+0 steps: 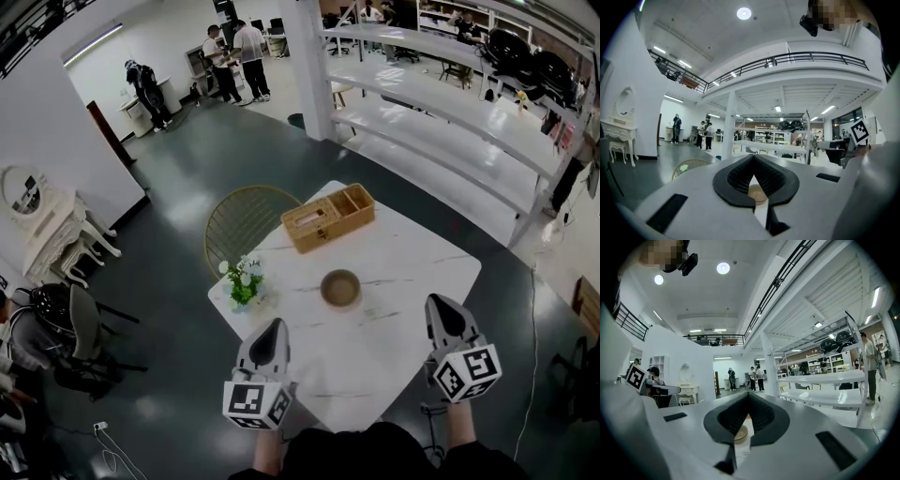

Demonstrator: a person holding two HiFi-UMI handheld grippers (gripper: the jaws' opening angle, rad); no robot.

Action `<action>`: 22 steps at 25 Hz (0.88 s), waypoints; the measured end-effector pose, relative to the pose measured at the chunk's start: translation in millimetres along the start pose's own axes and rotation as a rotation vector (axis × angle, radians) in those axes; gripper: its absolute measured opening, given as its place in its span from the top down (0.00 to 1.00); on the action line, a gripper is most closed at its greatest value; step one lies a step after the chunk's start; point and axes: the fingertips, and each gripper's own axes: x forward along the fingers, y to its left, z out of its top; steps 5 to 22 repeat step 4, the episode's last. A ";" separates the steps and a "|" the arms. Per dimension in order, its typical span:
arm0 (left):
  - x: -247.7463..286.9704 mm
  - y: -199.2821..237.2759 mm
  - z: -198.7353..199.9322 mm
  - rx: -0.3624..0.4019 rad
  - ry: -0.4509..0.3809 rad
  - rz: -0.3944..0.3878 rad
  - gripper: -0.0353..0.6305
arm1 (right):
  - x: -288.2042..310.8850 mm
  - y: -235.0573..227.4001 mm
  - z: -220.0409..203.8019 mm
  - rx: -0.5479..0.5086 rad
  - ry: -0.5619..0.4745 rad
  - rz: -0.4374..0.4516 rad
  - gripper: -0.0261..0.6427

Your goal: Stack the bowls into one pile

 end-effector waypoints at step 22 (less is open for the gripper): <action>-3.9 -0.2 -0.3 -0.007 0.004 0.003 0.92 | -2.2 2.1 1.0 -0.010 0.001 0.004 0.94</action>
